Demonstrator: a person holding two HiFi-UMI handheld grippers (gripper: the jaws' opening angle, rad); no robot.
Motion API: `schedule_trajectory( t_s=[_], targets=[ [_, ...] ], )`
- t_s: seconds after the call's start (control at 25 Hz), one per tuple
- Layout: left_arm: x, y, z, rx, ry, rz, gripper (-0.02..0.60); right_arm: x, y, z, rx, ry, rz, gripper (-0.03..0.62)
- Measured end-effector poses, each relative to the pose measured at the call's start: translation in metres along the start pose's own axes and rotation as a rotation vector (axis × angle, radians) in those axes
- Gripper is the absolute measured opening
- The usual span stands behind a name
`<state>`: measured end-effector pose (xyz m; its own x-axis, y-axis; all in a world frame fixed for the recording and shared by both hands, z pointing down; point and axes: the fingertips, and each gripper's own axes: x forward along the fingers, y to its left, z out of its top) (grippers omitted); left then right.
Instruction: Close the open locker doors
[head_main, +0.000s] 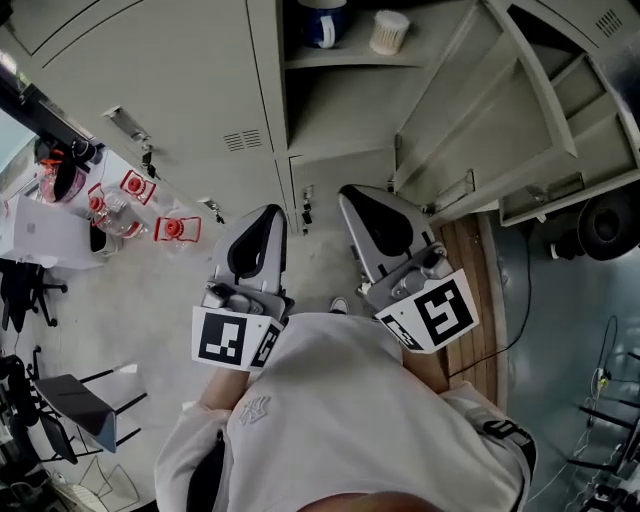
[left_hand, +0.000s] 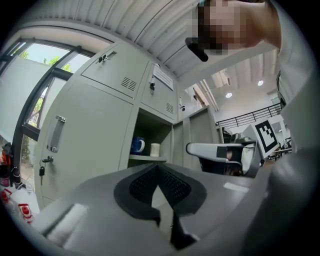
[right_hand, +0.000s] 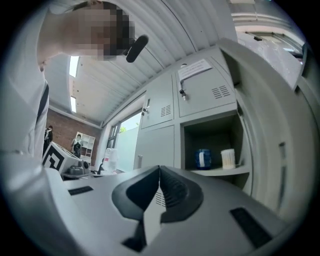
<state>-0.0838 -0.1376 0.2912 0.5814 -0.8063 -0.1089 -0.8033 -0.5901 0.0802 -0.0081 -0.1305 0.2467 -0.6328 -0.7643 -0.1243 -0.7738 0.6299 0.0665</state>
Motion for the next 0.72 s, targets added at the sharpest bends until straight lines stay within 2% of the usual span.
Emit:
schedule_trajectory(
  t_s=[0.2, 0.48, 0.72],
  targets=[
    [0.014, -0.051, -0.011, 0.005, 0.0, 0.03, 0.002, -0.047, -0.023, 0.005, -0.008, -0.01, 0.05, 0.012],
    [0.022, -0.084, -0.006, 0.045, -0.008, 0.042, 0.002, -0.095, -0.029, 0.012, 0.004, -0.074, 0.131, 0.012],
    [0.034, -0.097, -0.002, 0.057, -0.011, 0.022, 0.002, -0.135, -0.058, 0.016, 0.008, -0.096, 0.077, 0.012]
  ],
)
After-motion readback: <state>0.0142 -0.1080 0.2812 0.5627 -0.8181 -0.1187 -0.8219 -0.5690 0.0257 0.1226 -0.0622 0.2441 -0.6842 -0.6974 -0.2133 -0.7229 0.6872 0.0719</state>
